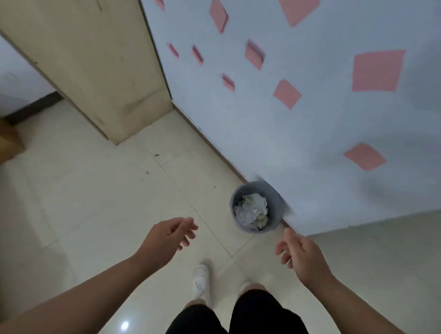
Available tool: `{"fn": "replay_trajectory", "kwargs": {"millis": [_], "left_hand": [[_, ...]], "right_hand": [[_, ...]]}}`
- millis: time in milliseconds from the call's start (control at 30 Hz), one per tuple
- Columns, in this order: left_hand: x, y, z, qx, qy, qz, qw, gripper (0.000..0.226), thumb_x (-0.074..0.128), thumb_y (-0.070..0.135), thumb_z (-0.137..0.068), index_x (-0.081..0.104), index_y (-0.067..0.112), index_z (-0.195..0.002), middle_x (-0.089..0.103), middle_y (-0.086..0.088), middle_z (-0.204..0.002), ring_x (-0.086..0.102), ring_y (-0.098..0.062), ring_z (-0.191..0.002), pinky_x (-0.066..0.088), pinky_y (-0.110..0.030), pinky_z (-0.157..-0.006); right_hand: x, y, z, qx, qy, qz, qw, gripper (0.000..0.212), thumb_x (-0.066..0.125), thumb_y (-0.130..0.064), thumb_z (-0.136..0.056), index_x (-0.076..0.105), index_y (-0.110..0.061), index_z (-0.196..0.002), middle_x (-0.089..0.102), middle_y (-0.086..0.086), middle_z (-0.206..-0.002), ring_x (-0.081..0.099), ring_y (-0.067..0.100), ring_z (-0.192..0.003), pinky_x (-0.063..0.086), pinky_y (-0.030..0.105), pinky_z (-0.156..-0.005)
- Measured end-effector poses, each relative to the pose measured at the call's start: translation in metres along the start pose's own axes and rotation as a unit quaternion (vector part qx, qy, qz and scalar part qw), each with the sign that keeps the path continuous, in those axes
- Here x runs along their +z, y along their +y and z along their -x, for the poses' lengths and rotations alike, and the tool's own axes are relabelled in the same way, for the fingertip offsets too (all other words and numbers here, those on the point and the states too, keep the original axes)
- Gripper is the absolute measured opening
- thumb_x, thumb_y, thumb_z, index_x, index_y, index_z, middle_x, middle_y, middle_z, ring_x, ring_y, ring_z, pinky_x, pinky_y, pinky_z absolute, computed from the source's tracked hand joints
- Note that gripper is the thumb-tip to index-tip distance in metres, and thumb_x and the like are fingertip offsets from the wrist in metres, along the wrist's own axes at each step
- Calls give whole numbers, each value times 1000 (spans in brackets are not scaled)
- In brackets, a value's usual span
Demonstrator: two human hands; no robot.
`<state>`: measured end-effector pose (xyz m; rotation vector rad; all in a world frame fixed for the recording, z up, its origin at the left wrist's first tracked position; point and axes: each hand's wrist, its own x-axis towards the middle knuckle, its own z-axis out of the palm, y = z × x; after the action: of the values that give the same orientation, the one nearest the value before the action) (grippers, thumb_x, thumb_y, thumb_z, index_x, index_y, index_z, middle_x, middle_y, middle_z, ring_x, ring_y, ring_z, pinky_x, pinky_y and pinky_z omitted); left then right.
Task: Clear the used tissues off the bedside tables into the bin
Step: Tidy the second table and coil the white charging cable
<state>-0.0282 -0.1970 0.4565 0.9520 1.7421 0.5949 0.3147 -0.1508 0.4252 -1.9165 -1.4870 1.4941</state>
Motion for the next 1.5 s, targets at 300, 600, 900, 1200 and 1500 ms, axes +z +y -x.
{"fn": "replay_trajectory", "kwargs": {"millis": [300,600,900,1200,1500], "left_hand": [[4,-51,121,-94,193,100,972,35,48,53,-106,78,46,-89,80,9,-89,73,-8,-72,57,-28,-65],[125,-136,310,-202,422,298,832,31,48,60,-98,76,47,-97,79,3,-90,73,-14,-73,56,-32,-63],[305,-201,484,-308,606,462,570,33,49,32,-111,77,21,-97,77,-6,-80,68,-18,-66,51,-35,-59],[469,-247,587,-347,635,598,345,33,54,30,-109,77,9,-97,72,-12,-79,56,-21,-60,36,-26,-48],[449,-320,653,-354,653,616,263,34,53,29,-109,76,6,-97,70,-10,-77,55,-19,-58,35,-25,-48]], "right_hand": [[-26,-38,-30,-89,-150,212,962,29,58,-40,-99,69,-25,-78,74,-7,-75,70,16,-66,57,40,-67],[36,-65,-20,-173,-315,407,840,30,62,-25,-100,69,-10,-76,68,2,-57,59,13,-50,45,31,-61],[199,-38,110,-288,-451,530,658,28,66,-20,-97,70,-11,-71,74,-4,-63,59,8,-46,45,28,-53],[306,19,286,-282,-516,574,570,20,64,-17,-99,71,-1,-89,77,15,-86,62,24,-60,44,30,-50],[396,76,401,-269,-562,609,491,19,63,-16,-101,72,-1,-92,77,15,-88,62,23,-60,46,29,-49]]}}
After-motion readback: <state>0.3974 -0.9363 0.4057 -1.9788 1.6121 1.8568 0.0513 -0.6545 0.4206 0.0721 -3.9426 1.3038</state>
